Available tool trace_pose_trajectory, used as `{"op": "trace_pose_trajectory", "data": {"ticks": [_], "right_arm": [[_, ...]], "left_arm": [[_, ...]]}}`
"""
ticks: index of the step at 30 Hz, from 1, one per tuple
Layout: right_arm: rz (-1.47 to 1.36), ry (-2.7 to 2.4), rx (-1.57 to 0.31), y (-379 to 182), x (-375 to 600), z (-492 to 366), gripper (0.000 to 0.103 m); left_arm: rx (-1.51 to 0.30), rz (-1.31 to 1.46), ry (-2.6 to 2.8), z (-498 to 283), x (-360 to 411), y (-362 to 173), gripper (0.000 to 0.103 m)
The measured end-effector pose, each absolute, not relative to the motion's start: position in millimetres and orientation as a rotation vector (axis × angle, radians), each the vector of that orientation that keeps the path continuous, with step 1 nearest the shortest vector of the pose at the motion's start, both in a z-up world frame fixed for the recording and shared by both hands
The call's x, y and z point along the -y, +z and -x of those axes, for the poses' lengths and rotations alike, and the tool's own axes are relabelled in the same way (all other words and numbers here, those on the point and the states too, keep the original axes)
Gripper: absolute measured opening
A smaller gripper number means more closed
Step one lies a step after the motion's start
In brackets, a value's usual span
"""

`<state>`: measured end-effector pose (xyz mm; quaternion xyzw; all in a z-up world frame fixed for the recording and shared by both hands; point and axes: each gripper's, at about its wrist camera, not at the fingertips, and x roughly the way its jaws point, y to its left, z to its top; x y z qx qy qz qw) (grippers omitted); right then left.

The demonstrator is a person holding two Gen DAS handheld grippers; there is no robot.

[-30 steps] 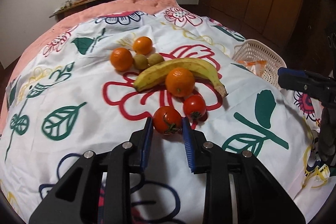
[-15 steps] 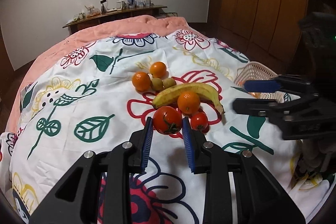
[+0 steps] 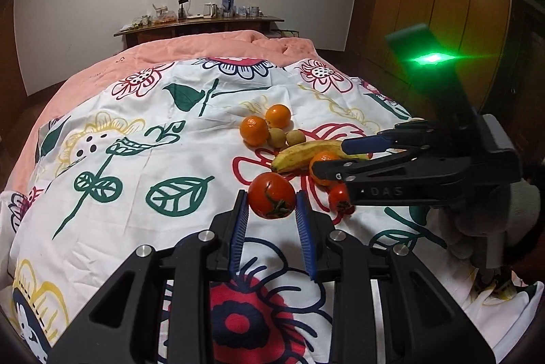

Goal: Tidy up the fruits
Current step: 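Grasp the small orange beside the banana with the right gripper while the left holds the tomato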

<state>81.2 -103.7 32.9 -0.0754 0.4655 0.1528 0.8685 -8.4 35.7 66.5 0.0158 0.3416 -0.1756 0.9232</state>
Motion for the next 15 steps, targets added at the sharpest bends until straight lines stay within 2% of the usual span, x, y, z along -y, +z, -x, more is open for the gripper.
{"op": "trace_pose_trajectory", "data": {"ticks": [7,13,15], "right_arm": [[0.218,0.304,-1.016,21,94,-88,0.051],[0.258,0.290,-1.041,15,90,-94,0.039],[0.260,0.290,-1.045,14,90,-94,0.038]], "left_arm": [[-0.709,-0.023,-0.363,10,-37,63,0.029],[-0.710,-0.027,-0.370,10,-32,63,0.029],[-0.712,-0.026,-0.373,11,-31,63,0.029]]}}
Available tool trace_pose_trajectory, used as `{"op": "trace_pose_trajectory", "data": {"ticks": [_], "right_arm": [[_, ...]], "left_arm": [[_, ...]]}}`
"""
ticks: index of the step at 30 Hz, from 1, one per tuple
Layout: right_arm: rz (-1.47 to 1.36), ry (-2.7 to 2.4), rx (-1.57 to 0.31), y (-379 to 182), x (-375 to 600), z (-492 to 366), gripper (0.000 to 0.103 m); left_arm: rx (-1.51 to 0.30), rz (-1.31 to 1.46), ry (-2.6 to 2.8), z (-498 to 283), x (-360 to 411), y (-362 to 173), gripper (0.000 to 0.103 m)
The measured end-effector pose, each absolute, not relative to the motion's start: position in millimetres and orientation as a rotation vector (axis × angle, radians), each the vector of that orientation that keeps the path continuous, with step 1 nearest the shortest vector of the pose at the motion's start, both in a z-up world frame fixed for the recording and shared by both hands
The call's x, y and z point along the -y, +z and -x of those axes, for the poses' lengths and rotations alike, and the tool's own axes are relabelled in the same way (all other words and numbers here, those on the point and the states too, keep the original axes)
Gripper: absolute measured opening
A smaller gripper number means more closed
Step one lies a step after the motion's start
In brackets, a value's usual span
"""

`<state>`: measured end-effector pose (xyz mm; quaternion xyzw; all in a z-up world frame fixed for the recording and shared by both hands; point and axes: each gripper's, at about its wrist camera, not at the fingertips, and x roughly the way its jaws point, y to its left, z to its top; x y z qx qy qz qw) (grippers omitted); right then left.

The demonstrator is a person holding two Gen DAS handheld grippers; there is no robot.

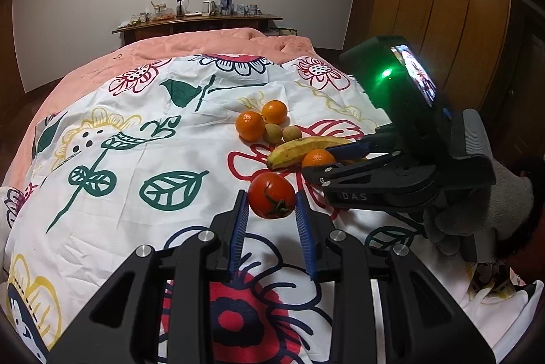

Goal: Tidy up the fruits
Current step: 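Grasp the small orange beside the banana with the right gripper while the left holds the tomato, then carry the small orange into the basket and open the right gripper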

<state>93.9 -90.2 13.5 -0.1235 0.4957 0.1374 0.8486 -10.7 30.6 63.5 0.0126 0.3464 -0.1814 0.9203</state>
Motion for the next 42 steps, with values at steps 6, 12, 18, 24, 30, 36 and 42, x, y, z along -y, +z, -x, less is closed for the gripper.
{"op": "trace_pose_trajectory", "data": {"ticks": [6,12,18,24,30,36,42], "right_arm": [[0.279,0.285,-1.010,18,88,-88,0.037],[0.223,0.305,-0.951,39,98,-76,0.037],[0.168,0.312,-0.901,63,114,-67,0.037],[0.099,0.298,-0.860,80,142,-55,0.037],[0.008,0.204,-0.824,89,201,-43,0.037],[-0.097,0.076,-0.821,85,273,-34,0.037],[-0.178,-0.036,-0.834,71,334,-25,0.037]], "left_arm": [[-0.712,-0.024,-0.379,11,-28,63,0.029],[-0.716,-0.016,-0.371,10,-28,62,0.029],[-0.715,-0.022,-0.379,12,-23,64,0.029],[-0.712,-0.027,-0.387,14,-20,66,0.029],[-0.714,-0.036,-0.392,14,-13,67,0.029],[-0.711,-0.054,-0.401,16,-3,71,0.029],[-0.714,-0.076,-0.409,17,8,74,0.029]]}}
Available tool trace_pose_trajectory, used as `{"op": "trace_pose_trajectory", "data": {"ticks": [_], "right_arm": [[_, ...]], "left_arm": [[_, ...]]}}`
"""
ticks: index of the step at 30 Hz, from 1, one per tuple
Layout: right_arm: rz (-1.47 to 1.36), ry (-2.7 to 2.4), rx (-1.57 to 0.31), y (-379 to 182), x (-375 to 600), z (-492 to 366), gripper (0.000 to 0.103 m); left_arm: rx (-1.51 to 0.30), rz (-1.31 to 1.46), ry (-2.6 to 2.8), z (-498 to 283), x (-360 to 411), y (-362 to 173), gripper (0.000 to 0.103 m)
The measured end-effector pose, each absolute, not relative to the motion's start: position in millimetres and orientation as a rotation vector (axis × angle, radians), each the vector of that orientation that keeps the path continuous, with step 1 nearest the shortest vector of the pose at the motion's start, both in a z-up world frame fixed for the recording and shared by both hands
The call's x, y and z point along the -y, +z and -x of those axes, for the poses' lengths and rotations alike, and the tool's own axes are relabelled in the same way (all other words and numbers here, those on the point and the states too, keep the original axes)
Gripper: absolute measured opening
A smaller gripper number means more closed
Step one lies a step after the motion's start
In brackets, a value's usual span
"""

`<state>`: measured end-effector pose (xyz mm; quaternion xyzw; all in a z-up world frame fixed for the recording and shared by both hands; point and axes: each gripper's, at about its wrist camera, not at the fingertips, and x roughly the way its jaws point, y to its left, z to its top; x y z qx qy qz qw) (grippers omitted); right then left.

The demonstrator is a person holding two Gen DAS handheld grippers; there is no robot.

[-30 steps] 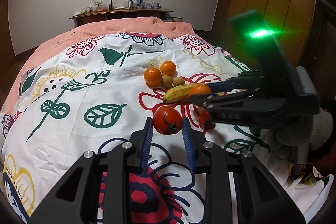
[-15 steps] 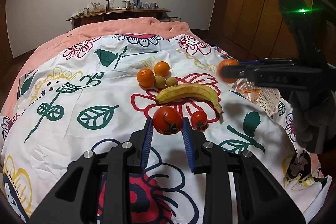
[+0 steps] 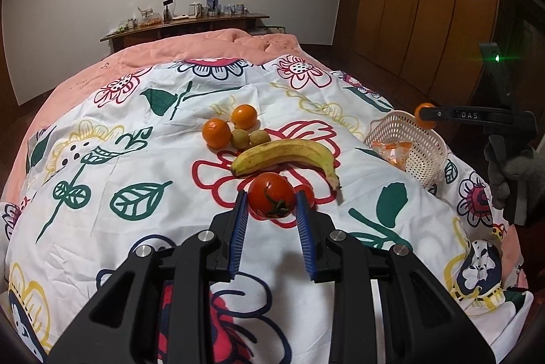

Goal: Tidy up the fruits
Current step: 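Carry the small orange into the basket and open the right gripper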

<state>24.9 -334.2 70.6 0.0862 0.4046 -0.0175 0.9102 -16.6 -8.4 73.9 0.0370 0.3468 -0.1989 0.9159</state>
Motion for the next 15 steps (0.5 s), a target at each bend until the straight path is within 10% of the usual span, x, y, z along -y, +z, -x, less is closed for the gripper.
{"op": "trace_pose_trajectory", "data": {"ticks": [15], "right_arm": [[-0.266,-0.157,-0.883,30,395,-14,0.040]], "left_arm": [[-0.722,-0.120,-0.456,16,40,80,0.029]]}}
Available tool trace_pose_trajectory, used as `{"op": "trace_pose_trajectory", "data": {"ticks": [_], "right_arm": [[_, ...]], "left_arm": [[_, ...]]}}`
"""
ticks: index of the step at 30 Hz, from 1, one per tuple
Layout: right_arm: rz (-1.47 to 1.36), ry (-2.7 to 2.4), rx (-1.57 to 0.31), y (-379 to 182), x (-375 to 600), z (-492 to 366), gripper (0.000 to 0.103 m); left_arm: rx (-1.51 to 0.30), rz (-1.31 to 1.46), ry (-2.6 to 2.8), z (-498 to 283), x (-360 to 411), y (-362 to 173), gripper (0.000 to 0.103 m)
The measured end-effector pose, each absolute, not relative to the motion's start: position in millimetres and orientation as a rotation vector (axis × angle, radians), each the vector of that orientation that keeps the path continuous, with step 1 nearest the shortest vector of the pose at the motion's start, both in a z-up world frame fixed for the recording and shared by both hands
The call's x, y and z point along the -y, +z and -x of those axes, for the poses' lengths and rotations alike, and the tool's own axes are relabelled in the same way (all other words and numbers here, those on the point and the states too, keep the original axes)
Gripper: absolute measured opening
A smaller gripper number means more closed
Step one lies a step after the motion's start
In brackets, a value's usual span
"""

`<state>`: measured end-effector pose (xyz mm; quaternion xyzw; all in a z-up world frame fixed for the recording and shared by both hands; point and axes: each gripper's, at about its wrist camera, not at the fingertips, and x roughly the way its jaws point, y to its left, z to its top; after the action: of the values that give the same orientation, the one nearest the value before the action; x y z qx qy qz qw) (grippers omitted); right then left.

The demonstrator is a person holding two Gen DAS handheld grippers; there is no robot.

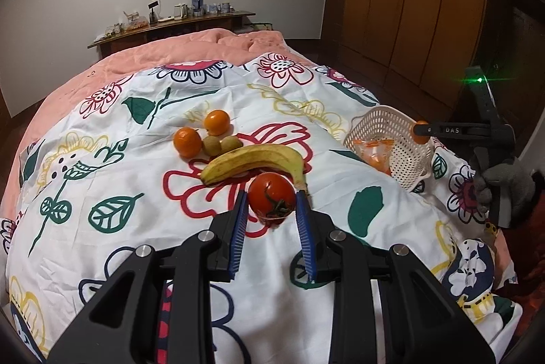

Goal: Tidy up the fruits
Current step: 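Carry the small orange into the basket and open the right gripper, then carry the red tomato into the basket and open the left gripper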

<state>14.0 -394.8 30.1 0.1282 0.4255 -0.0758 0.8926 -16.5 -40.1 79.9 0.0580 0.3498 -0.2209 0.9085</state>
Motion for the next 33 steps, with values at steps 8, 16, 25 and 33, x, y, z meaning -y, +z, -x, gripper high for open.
{"op": "trace_pose_trajectory", "data": {"ticks": [8,16,25,33], "right_arm": [[-0.269,-0.188,-0.872,26,408,-10,0.046],[-0.302,-0.196,-0.879,13,422,-6,0.046],[-0.326,-0.174,-0.858,12,426,-3,0.046],[-0.368,-0.160,-0.846,2,443,2,0.046]], "left_arm": [[-0.723,-0.149,-0.483,19,57,82,0.029],[-0.724,-0.193,-0.523,20,82,87,0.029],[-0.748,-0.257,-0.614,14,132,89,0.029],[-0.796,-0.335,-0.701,8,195,77,0.029]]}}
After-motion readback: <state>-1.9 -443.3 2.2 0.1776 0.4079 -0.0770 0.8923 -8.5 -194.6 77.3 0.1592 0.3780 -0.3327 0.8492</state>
